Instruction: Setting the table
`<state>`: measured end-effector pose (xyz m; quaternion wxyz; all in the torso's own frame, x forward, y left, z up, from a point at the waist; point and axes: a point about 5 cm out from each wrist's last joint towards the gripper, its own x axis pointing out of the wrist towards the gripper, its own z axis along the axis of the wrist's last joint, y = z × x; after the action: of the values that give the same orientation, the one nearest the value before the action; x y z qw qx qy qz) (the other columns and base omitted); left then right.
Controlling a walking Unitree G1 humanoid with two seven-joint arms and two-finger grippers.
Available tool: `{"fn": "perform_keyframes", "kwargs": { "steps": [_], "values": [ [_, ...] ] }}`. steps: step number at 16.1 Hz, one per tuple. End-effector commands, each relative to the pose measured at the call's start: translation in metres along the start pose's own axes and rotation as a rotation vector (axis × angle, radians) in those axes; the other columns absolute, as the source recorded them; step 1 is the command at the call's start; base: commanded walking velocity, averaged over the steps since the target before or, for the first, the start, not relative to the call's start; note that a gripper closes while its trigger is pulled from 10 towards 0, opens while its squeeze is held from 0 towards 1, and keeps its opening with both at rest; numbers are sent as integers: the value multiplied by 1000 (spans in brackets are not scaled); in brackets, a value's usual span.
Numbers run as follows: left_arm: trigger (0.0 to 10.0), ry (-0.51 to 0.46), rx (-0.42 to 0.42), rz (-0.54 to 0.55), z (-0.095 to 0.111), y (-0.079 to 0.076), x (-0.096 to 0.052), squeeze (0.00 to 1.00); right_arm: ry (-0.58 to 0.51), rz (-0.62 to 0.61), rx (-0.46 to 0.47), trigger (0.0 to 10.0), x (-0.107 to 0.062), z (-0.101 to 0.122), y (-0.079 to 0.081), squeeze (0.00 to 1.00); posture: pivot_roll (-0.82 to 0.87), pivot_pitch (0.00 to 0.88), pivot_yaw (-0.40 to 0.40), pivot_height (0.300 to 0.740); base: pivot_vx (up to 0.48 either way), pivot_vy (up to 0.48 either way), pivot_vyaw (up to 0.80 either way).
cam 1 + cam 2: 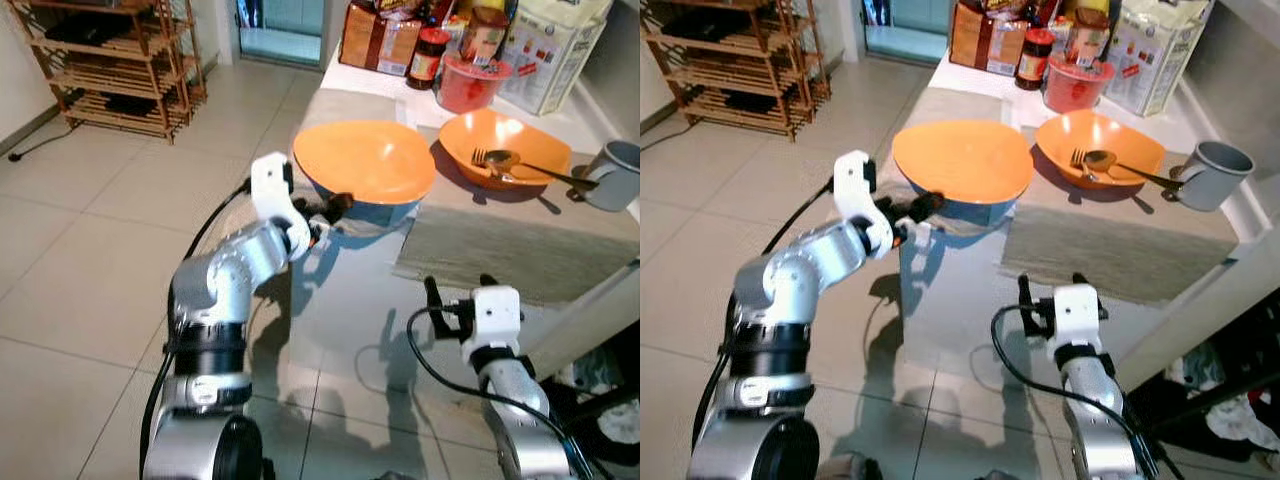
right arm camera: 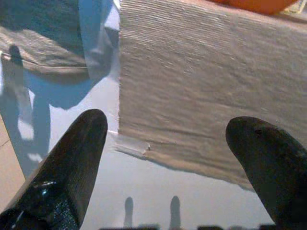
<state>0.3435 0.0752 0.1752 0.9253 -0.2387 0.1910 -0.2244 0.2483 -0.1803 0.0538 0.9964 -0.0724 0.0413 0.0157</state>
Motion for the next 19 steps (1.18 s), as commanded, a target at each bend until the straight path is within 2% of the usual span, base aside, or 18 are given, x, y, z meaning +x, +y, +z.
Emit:
{"fn": "perform_keyframes", "kwargs": {
  "steps": [1,8,11,19],
  "values": [
    [10000,8,32,-26,0,-10,8,0,-18,-32,-5,10000,-1,5,-7,0,-25,0,-28,718,0,0,0],
    [10000,15,40,-22,0,-8,22,0,-14,-42,-4,10000,-4,4,-7,0,-35,0,-18,718,0,0,0],
    [10000,19,35,-32,-2,-12,30,0,-14,-52,-4,10000,-5,5,-8,0,-49,0,-11,718,0,0,0],
    [10000,14,50,-40,-4,-18,40,0,-14,-59,-2,10000,-6,5,-8,0,-55,0,-4,718,0,0,0]
  ]
}}
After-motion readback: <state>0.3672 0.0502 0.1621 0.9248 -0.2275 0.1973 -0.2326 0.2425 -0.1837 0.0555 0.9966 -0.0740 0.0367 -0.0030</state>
